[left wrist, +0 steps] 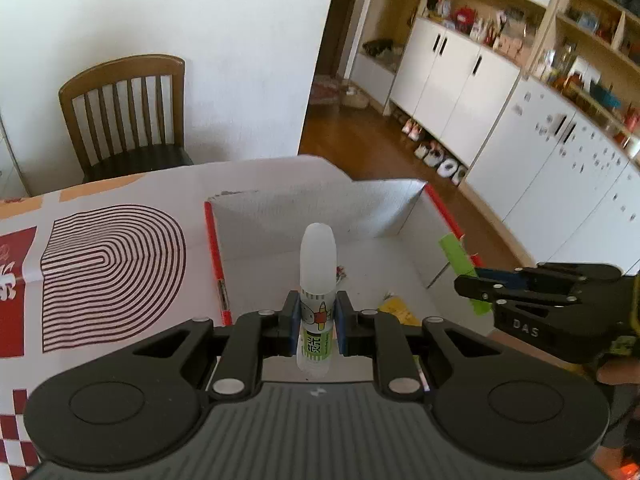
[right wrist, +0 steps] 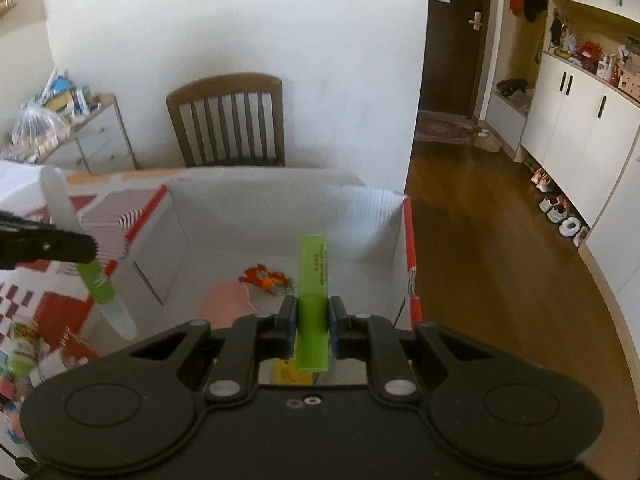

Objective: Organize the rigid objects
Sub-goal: 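Lift and carry the glue stick and highlighter over the red shoebox, then lower both items into the shoebox and open both tools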

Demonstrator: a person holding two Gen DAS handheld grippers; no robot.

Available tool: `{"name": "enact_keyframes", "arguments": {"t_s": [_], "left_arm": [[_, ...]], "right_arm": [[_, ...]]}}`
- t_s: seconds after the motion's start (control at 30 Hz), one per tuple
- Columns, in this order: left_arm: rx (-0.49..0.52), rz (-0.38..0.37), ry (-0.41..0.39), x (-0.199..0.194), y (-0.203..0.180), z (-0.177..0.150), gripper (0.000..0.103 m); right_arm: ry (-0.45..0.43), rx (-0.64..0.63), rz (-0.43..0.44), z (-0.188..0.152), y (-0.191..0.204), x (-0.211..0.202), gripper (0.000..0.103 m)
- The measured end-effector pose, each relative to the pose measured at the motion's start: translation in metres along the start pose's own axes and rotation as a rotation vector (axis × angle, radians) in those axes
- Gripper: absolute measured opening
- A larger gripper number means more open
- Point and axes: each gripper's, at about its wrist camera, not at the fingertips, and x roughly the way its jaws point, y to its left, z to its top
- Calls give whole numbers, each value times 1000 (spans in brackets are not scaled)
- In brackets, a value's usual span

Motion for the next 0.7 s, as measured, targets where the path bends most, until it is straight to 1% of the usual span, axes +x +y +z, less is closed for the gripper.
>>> {"name": "enact_keyframes", "arguments": {"t_s": [0.1,0.17,0.37,0.5,0.7], "left_arm": [[22,19,51,23,-4,0,17],[49,43,82,38,-9,0,17],[105,104,164,73,-16,1,17],[106,124,186,90,-15,5,17],[106,140,202,112,-15,14,17]], "right_arm": [[28,11,11,-2,-3,11,15],[46,9,17,-3,-4,19,15],[97,-66,-15,-9,2,42,15],[146,-80,-9,-11,2,53,15],[182,-88,7,-16,2,65,15]]}}
